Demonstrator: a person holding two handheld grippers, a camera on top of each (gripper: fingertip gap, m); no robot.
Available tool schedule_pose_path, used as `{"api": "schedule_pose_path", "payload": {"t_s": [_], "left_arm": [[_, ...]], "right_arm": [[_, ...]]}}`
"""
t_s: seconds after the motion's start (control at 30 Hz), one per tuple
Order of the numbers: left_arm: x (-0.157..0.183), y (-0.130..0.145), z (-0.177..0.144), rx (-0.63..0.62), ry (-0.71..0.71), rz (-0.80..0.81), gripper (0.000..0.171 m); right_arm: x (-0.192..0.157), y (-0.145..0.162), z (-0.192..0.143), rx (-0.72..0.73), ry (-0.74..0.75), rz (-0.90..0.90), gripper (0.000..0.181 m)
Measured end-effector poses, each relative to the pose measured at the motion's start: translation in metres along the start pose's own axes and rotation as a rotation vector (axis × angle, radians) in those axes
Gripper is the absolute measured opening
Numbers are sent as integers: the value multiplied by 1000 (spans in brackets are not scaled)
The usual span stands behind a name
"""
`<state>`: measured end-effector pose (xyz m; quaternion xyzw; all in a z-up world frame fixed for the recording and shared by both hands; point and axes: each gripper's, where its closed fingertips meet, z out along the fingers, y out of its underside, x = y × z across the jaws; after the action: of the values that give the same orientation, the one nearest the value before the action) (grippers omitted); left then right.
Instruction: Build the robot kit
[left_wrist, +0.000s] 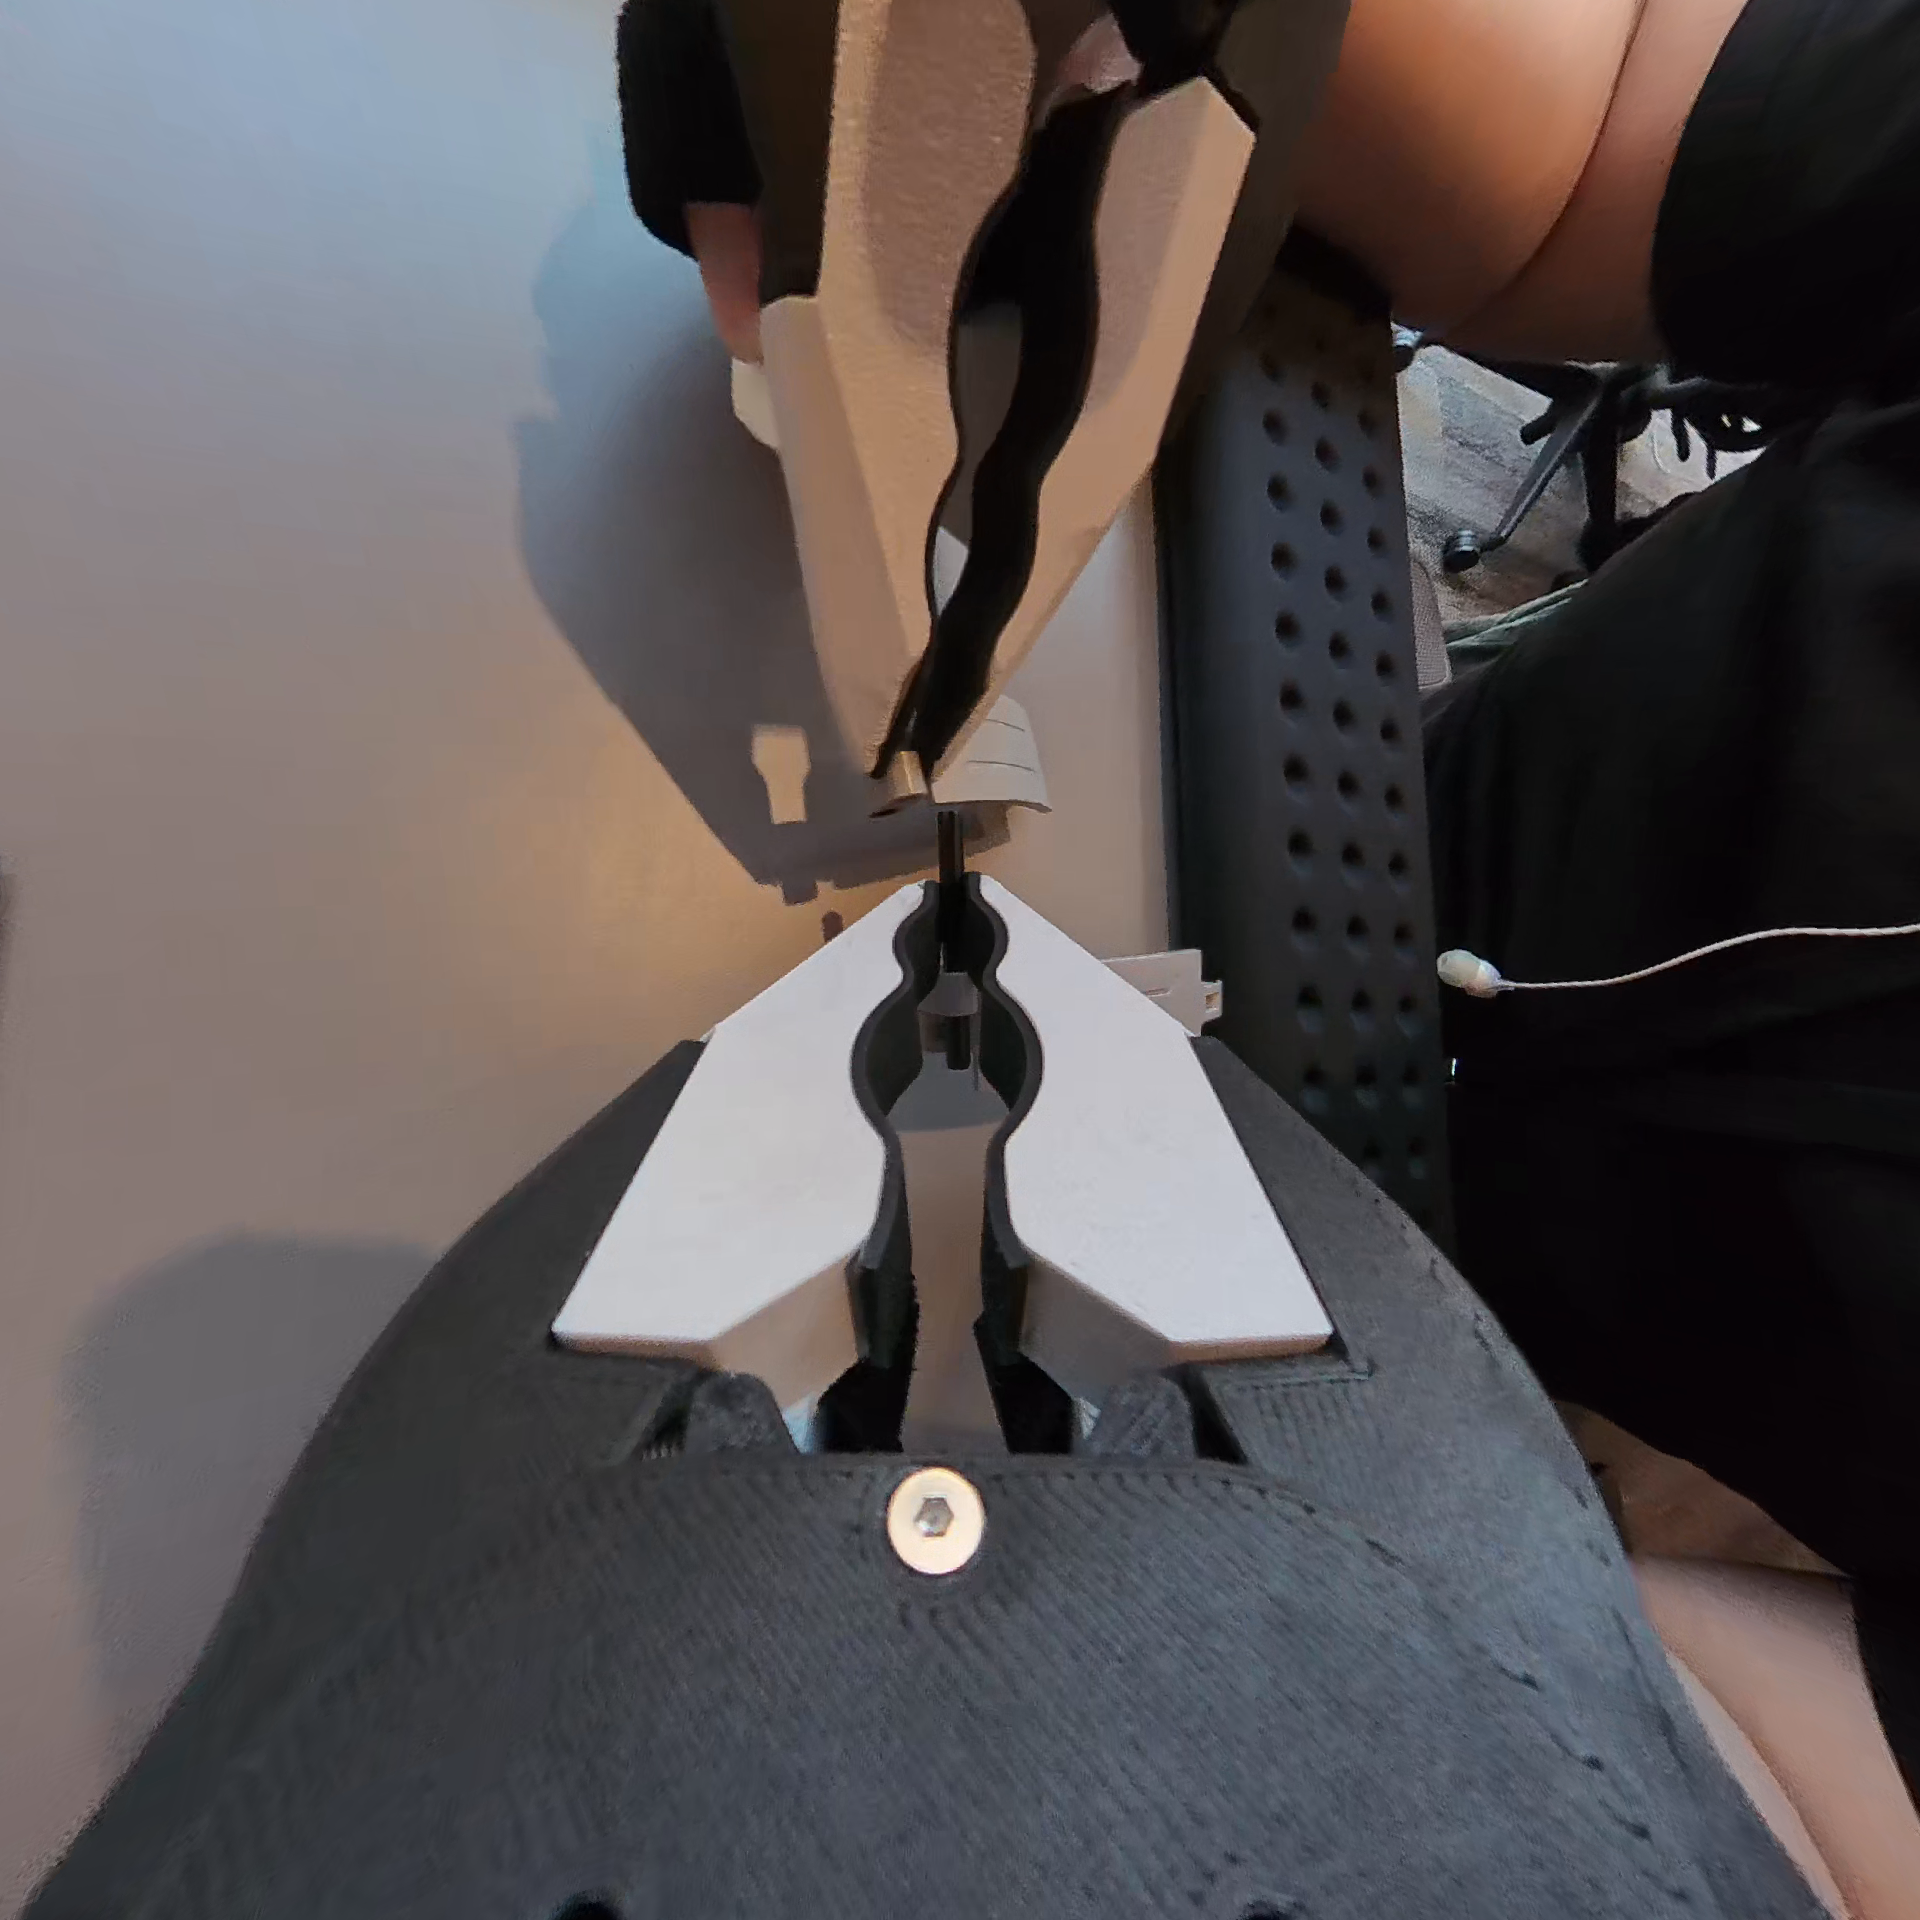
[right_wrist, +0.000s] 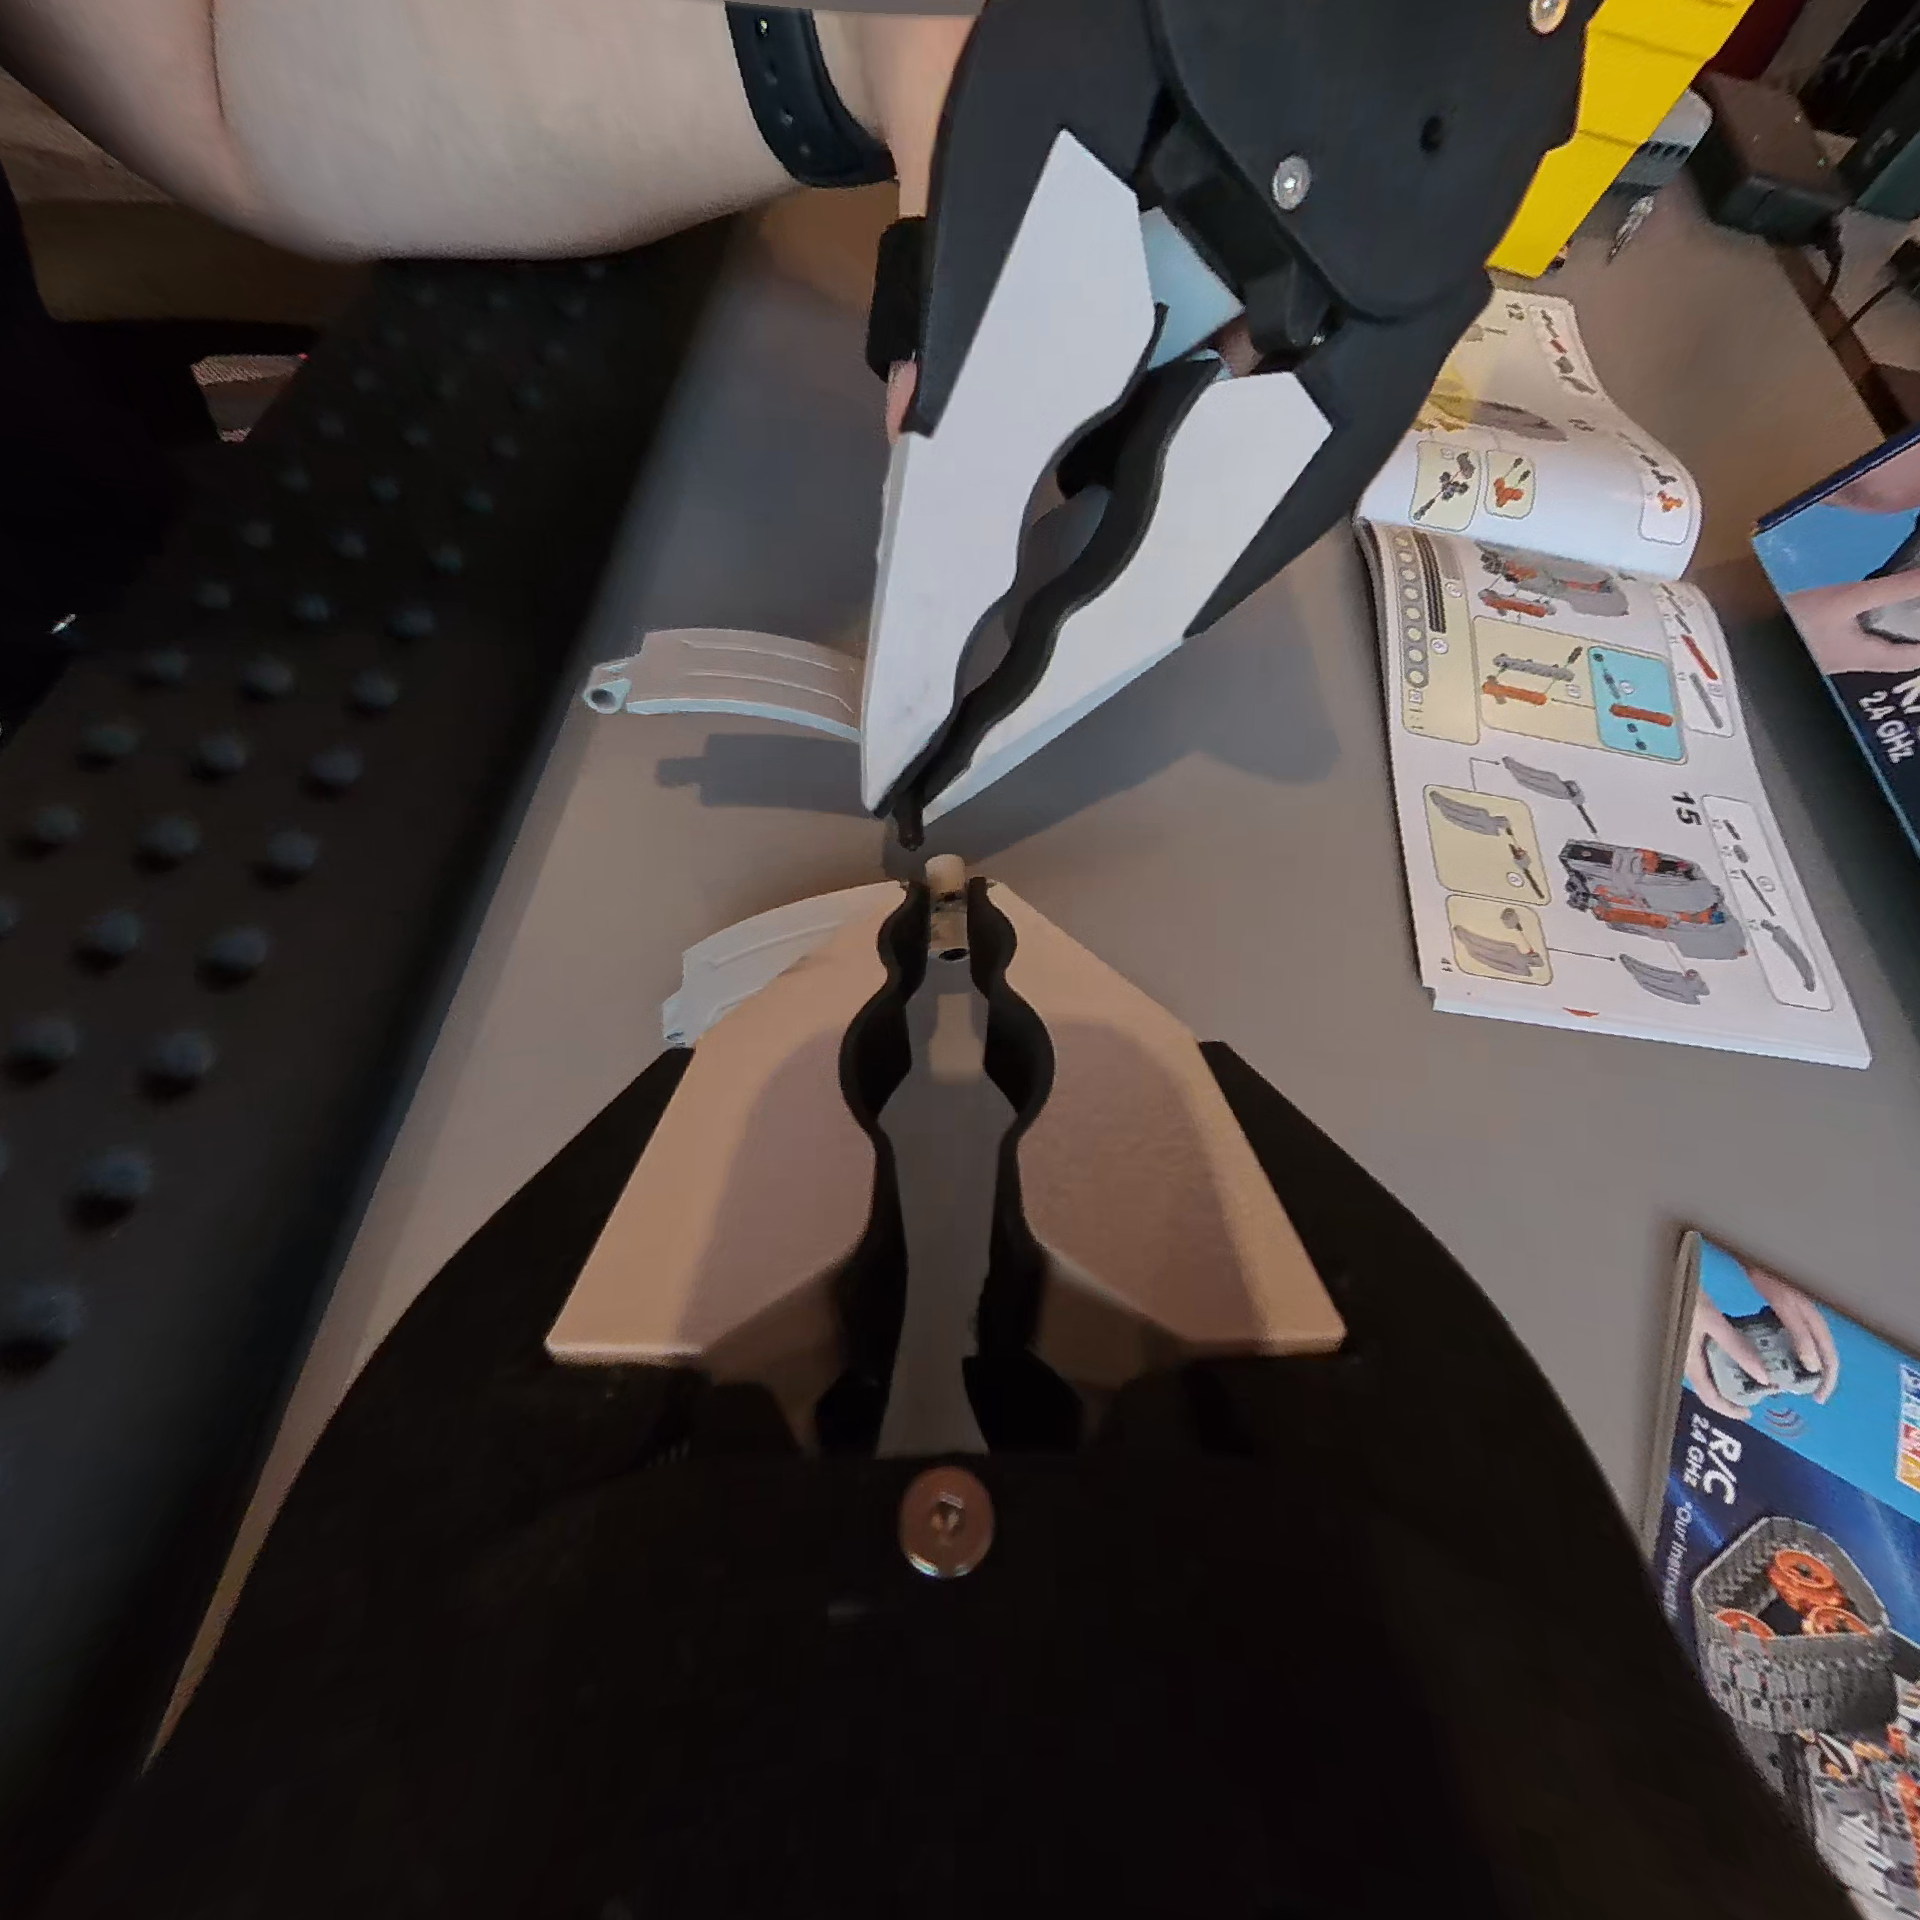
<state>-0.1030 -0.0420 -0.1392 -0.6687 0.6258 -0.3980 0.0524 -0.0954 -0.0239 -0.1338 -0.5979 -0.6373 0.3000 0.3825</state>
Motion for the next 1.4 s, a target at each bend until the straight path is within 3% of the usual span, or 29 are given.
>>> {"api": "schedule_pose_path", "payload": {"t_s": [1.07, 1.4], "left_arm": [[-10, -3, -1, 37, 31, -134, 2], [-4, 6, 3, -34, 54, -92, 1]], "right_arm": [[5, -1, 1, -30, 72, -77, 5], [-6, 1, 8, -96, 40, -106, 5]]}}
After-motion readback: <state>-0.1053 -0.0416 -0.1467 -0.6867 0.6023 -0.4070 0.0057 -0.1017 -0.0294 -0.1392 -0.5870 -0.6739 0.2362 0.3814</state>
